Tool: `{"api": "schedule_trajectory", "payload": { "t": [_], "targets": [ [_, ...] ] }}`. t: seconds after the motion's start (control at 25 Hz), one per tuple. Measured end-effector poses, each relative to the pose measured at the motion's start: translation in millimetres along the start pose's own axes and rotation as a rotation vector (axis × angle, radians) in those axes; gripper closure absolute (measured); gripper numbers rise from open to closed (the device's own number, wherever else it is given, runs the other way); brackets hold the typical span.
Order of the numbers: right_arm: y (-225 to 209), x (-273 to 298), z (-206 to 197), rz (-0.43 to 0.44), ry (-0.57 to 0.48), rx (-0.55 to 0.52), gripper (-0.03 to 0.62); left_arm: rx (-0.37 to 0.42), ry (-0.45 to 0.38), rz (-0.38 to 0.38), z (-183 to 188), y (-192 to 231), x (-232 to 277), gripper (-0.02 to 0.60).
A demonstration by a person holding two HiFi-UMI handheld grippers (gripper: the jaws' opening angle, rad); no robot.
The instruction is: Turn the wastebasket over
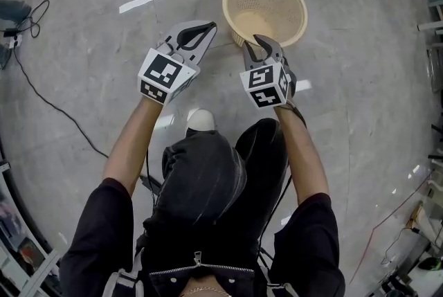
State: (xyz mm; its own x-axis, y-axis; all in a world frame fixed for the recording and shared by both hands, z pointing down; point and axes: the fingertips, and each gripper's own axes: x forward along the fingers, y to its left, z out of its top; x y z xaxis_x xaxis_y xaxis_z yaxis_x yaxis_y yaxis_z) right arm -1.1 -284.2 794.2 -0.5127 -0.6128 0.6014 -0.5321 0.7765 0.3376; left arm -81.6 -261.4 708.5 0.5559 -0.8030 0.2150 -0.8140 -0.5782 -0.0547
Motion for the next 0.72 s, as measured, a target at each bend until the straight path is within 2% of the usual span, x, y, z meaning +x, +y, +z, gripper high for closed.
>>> {"api": "schedule_trajectory", "payload": {
  "t": [0.32, 0.52, 0.72],
  "targets": [
    [9, 31, -21, -0.022, 0.133, -0.180, 0.500, -0.036, 0.039, 0.056, -29, 11, -29, 0.577],
    [2, 38, -32, -0.099, 0.203, -0.228, 0.502, -0.059, 0.053, 0.083, -40, 16, -43, 0.577],
    [6, 39, -30, -0.110, 0.216, -0.268, 0.516, -0.068, 0.060, 0.091, -48, 18, -52, 0.577]
  ]
}}
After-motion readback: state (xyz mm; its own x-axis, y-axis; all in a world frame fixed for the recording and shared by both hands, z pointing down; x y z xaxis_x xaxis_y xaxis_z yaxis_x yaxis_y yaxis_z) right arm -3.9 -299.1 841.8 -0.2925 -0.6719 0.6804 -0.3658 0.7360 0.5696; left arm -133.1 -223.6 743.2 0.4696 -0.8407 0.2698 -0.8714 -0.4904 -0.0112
